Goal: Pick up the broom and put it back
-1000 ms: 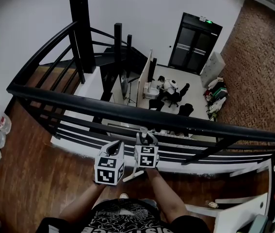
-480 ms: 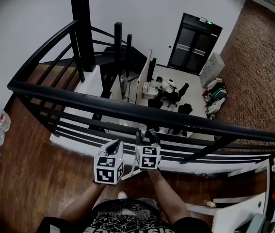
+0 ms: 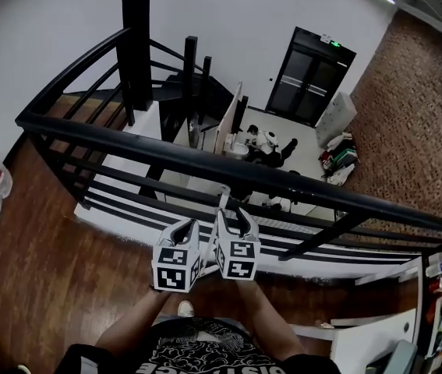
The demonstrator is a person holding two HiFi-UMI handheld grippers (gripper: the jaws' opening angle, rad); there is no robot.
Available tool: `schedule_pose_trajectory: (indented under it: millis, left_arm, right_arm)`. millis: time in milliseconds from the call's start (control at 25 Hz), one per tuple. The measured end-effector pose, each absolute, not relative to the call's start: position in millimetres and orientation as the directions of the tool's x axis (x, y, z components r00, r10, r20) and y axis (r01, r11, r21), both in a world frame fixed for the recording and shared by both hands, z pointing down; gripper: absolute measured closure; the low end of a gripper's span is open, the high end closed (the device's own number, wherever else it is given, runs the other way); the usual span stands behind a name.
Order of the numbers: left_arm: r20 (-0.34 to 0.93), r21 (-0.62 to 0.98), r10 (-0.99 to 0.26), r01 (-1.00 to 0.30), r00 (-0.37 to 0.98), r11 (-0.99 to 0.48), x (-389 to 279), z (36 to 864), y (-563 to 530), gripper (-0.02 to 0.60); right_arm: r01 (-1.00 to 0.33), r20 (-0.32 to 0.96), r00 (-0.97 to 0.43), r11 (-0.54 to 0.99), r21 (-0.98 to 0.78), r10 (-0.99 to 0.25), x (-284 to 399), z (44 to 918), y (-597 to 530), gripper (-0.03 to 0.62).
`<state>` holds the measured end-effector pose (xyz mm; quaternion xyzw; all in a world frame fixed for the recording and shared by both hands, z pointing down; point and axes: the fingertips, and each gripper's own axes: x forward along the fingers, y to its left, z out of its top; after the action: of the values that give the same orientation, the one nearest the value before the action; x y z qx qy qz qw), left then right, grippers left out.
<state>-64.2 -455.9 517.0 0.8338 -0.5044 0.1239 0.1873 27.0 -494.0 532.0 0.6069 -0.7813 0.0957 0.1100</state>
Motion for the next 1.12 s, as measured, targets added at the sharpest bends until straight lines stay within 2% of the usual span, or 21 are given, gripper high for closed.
schedule_pose_trajectory:
  millis: [320,560,800,1120]
  left_arm:
    - [0.359,0.169,-0.825,-0.899,0.437,-0.403,-49,505,-411,0.577]
    - [0.343,0.155,-0.834,-0.901,0.433,-0.404,-32,492,-369,0.577]
    - [0.335,0.139,-0.844,-0.908,0.419,-0.395,-16,487,-327,0.577]
    - [0.307,0.121,-0.858,-0.911,0.413,-0.395,-1,472,-280,0.577]
  right_arm:
    - [-0.96,0.246,-0.275,0.281,-0.01,-0.93,29,506,-431,0.454]
    - [-0.952,0.209,-0.3,0.305,-0.012,-0.931,37,482,-380,0.543]
    - [-0.943,0.178,-0.331,0.333,-0.022,-0.927,50,466,-334,0.591]
    - [-0.926,0.158,-0.377,0.375,-0.04,-0.913,57,451,-281,0.594]
